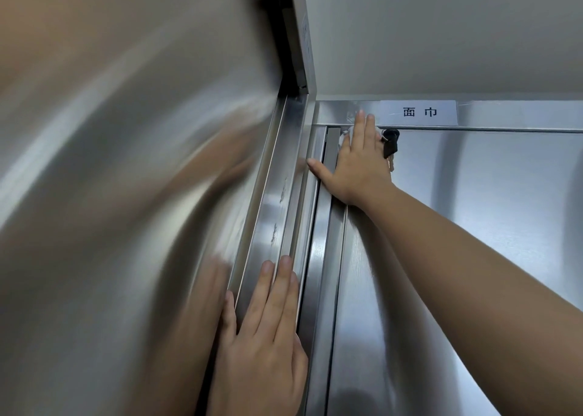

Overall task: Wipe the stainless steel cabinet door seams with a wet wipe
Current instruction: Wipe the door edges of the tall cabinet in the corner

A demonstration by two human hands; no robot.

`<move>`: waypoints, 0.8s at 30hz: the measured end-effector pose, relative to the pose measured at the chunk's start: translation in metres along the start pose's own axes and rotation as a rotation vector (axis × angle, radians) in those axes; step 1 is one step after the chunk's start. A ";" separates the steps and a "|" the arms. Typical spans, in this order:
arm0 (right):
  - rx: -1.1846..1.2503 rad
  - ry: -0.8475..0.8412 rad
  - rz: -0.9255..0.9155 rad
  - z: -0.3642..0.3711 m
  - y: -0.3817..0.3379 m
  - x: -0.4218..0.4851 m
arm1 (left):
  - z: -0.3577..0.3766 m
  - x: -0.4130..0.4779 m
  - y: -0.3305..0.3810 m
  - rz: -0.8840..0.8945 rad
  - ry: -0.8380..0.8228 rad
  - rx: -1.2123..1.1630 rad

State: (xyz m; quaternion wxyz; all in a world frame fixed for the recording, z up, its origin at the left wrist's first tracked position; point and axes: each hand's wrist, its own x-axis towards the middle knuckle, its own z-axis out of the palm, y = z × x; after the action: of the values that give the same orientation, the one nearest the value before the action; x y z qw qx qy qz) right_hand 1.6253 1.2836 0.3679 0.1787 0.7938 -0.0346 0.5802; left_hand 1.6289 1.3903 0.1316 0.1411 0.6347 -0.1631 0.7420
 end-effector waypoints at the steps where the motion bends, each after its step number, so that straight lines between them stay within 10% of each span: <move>1: 0.009 0.005 -0.003 0.001 0.000 -0.001 | 0.001 0.000 0.000 -0.002 0.004 -0.002; 24: 0.099 0.064 -0.078 0.034 -0.006 -0.084 | -0.003 -0.007 0.001 -0.014 -0.052 -0.009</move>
State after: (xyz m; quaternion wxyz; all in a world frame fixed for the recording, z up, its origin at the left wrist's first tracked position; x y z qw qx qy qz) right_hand 1.6312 1.2657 0.2793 0.1630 0.7833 0.0309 0.5991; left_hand 1.6272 1.3908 0.1241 0.1452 0.6543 -0.1656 0.7235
